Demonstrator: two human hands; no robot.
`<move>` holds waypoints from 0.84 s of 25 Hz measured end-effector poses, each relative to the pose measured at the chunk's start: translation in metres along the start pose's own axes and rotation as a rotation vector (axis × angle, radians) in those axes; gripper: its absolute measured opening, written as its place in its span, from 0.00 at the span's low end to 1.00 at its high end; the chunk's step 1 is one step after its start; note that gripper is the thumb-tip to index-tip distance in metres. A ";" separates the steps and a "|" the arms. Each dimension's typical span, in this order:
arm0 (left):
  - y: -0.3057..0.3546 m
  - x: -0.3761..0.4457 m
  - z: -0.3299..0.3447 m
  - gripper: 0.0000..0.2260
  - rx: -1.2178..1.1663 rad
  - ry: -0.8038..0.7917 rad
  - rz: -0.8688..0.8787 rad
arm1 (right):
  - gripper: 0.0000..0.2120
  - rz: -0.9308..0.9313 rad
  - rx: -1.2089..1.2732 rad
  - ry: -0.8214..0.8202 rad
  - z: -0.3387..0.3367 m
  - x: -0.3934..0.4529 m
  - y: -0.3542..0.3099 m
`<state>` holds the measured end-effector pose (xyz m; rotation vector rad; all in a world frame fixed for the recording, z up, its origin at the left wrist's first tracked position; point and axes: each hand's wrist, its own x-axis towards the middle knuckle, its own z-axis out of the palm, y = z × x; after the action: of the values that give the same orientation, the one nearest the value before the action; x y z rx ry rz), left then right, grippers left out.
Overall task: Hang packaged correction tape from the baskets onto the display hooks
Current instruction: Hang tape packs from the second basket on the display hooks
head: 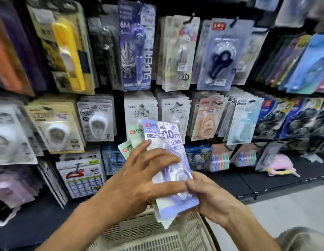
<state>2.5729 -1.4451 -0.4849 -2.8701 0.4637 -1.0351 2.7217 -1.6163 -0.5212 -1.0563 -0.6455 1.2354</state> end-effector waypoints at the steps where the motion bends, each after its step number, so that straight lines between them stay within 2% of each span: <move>1: 0.003 0.000 -0.005 0.28 0.029 0.009 0.005 | 0.30 -0.047 0.040 0.011 0.007 0.000 0.001; 3: 0.012 -0.002 -0.009 0.29 0.074 0.090 -0.052 | 0.30 -0.138 0.171 0.051 0.018 0.003 0.008; 4: 0.015 -0.003 -0.008 0.32 0.010 0.168 -0.188 | 0.31 -0.185 0.222 0.075 0.020 0.006 0.011; 5: 0.016 -0.003 -0.007 0.36 -0.174 0.267 -0.388 | 0.32 -0.221 0.240 0.108 0.021 0.009 0.012; 6: 0.016 -0.004 -0.009 0.38 -0.477 0.347 -0.611 | 0.35 -0.245 0.216 0.167 0.022 0.012 0.012; 8: 0.010 -0.004 -0.004 0.34 -1.219 0.417 -0.921 | 0.34 -0.255 0.106 0.347 0.023 0.017 0.012; 9: 0.007 -0.005 0.000 0.31 -1.509 0.377 -0.993 | 0.31 -0.271 0.060 0.417 0.025 0.021 0.012; 10: 0.004 -0.005 0.004 0.33 -1.664 0.332 -1.047 | 0.28 -0.305 0.011 0.443 0.030 0.024 0.010; 12: 0.000 0.001 0.014 0.36 -1.724 0.331 -1.171 | 0.27 -0.399 -0.065 0.457 0.034 0.027 0.005; 15: -0.006 0.016 0.025 0.34 -1.671 0.373 -1.234 | 0.16 -0.525 -0.114 0.550 0.029 0.028 -0.011; 17: -0.013 0.028 0.027 0.32 -1.629 0.411 -1.244 | 0.13 -0.579 -0.132 0.603 0.022 0.027 -0.024; 21: -0.022 0.041 0.026 0.30 -1.716 0.455 -1.183 | 0.22 -0.658 -0.046 0.712 -0.002 0.013 -0.052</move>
<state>2.6252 -1.4373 -0.4761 -4.4119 -1.2658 -2.2400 2.7489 -1.6031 -0.4771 -1.1052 -0.4024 0.2375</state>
